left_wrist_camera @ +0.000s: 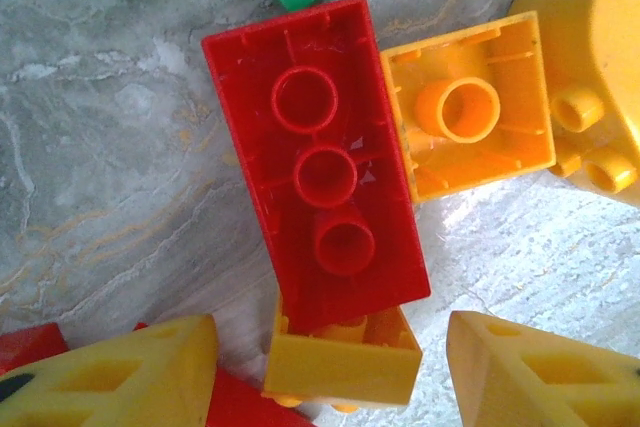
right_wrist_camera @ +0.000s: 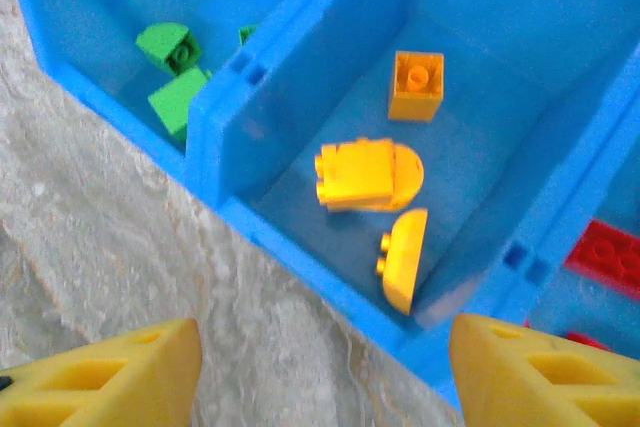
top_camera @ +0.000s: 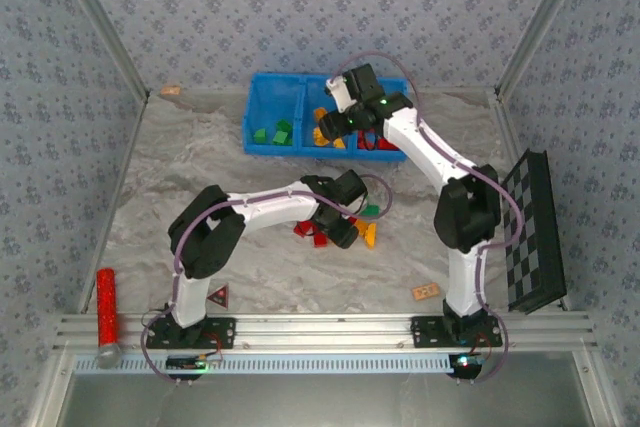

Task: Sort the legos into containers by color
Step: Pick up the lego from the center of the table.

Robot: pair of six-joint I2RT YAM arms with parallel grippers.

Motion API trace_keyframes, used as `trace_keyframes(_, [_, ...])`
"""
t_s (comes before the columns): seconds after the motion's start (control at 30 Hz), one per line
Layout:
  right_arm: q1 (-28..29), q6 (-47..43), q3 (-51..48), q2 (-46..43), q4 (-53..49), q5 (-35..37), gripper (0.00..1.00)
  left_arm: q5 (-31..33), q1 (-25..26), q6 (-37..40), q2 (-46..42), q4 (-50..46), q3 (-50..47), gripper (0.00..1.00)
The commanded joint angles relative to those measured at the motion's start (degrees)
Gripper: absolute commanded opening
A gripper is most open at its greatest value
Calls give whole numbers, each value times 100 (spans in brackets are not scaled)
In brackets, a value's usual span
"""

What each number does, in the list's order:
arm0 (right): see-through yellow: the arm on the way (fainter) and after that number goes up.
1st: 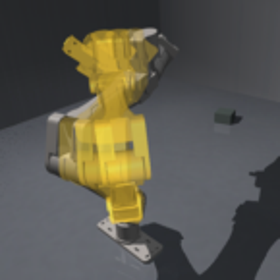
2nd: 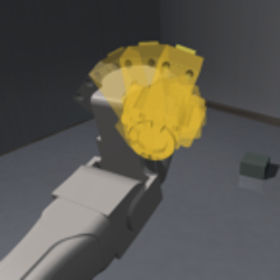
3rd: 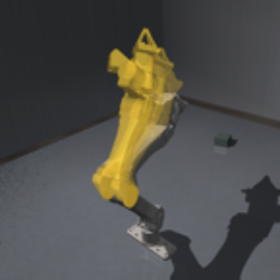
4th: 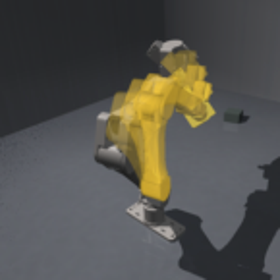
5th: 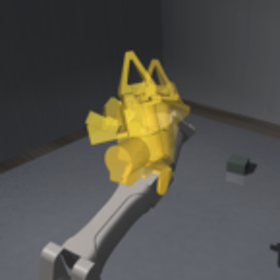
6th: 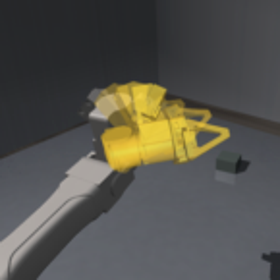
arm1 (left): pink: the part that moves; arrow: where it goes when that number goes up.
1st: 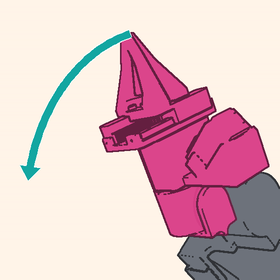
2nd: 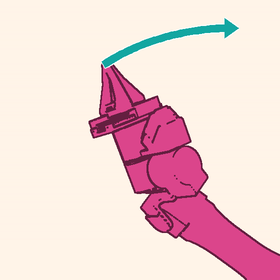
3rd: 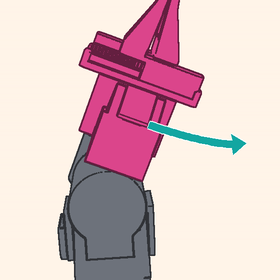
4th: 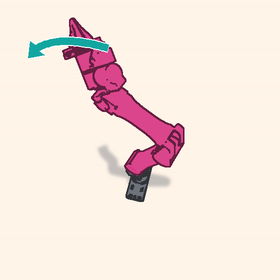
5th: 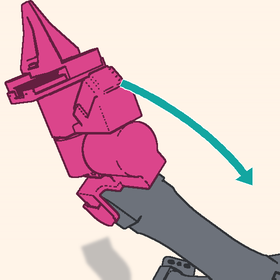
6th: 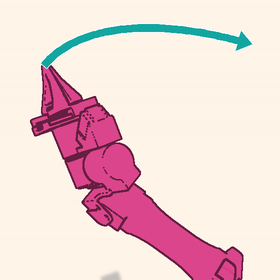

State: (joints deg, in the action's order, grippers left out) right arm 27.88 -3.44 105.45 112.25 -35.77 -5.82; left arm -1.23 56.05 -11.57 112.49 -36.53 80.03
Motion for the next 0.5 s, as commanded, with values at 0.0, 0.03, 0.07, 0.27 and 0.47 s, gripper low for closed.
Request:
trace_keyframes(0.0, [-101, 274, -458, -645, -17, 97, 68, -82, 46, 66, 199, 14, 57, 61])
trace_keyframes(0.03, [-128, 333, -638, -812, -18, 133, 68, -111, 46, 67, 218, 16, 45, 61])
trace_keyframes(0.07, [-154, 372, -789, -946, -13, 164, 68, -134, 46, 67, 234, 21, 33, 60])
trace_keyframes(0.27, [-321, 791, -1693, -1888, -87, 485, 68, -249, 46, 59, 283, -21, -35, 52])
trace_keyframes(0.47, [-422, 1228, -2395, -2713, -328, 725, 69, -307, 46, 32, 137, -51, -198, 36])
